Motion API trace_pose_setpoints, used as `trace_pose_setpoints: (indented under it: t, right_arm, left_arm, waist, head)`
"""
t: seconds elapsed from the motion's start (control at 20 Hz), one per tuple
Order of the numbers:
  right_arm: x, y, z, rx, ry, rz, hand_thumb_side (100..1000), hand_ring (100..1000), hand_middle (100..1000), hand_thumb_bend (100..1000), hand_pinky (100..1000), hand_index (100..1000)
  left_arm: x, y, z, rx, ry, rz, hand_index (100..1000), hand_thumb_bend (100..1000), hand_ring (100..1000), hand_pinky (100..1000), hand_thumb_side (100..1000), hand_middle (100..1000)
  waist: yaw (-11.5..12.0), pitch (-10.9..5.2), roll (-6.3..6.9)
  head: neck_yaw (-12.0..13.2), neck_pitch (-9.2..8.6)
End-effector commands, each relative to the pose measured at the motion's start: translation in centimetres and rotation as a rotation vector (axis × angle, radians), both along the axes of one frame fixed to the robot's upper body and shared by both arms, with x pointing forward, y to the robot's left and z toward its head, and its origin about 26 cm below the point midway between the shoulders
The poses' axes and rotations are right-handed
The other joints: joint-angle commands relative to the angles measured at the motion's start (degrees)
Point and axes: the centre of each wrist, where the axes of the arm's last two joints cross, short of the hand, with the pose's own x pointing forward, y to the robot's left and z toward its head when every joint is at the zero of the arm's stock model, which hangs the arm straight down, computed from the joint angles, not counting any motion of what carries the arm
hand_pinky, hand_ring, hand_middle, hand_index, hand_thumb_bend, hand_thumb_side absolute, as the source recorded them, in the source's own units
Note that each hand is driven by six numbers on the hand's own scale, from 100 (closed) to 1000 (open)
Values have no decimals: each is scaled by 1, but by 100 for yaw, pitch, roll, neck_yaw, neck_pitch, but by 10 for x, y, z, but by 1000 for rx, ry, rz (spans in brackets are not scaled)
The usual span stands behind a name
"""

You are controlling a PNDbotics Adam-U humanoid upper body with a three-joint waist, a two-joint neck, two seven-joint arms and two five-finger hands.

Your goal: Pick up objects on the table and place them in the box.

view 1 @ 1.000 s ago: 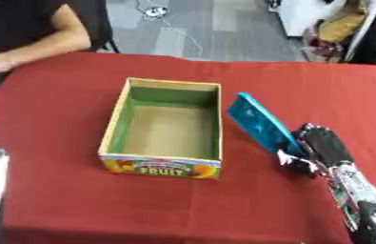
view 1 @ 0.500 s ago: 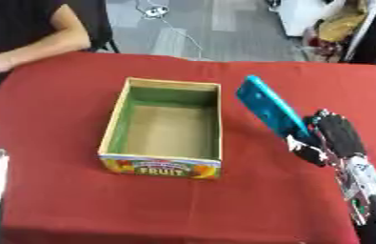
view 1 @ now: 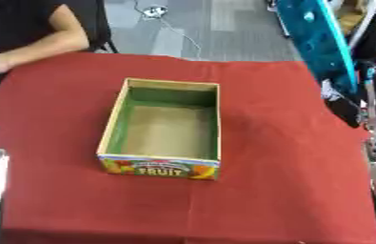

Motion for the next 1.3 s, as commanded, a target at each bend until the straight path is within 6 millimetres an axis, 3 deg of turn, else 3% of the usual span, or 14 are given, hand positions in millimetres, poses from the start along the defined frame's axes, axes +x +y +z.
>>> trace_pose_setpoints:
  t: [0.05, 0.75, 1.3]
  right_arm:
    - [-2, -4, 14, -13, -50, 1, 290, 100, 100, 100, 100, 233]
    - [5, 8, 19, -52, -45, 83, 334, 100, 100, 100, 100, 227]
    - [43, 74, 30, -256, -9, 394, 467, 100, 112, 100, 100, 204]
  left_arm:
    - [0, 2, 9, 22, -20, -2, 768, 100, 672, 501, 951, 776]
    - [1, 2, 9, 22, -21, -5, 768, 100, 672, 501, 951, 777]
    - [2, -2, 9, 19, -22, -26, 767, 100, 672, 501, 953, 777]
  waist:
    - [-2, -40, 26]
    - [21, -45, 25]
    - [146, -45, 16]
  head:
    - [32, -5]
    - [14, -5]
    - [-122, -5]
